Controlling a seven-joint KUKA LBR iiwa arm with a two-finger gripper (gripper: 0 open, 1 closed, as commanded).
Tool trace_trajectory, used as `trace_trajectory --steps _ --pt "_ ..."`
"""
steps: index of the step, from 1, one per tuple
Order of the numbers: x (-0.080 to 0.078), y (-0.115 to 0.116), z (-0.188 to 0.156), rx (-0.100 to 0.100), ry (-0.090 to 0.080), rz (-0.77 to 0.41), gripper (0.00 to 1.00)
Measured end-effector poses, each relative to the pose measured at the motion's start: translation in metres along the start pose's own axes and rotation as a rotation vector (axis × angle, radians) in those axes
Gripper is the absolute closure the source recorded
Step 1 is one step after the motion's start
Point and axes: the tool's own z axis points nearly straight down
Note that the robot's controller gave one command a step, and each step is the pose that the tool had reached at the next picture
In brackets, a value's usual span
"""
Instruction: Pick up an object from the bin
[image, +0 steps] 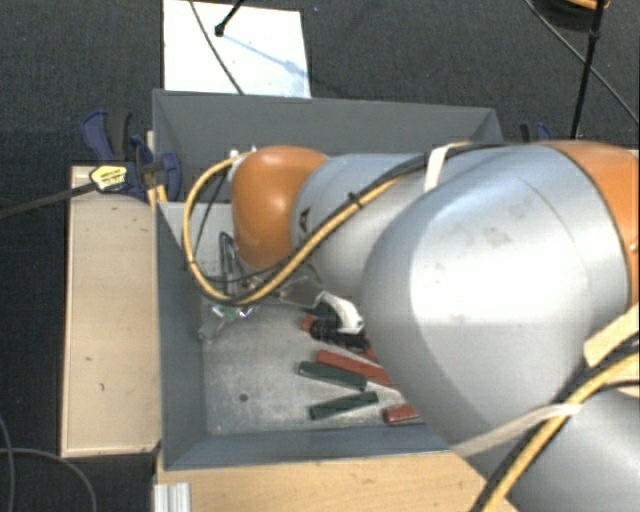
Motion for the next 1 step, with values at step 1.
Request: trace_trajectory --steps 1 --pt "-0.0587 -0.0640 -0.0308 0.003 0.000 -0.208 0.00"
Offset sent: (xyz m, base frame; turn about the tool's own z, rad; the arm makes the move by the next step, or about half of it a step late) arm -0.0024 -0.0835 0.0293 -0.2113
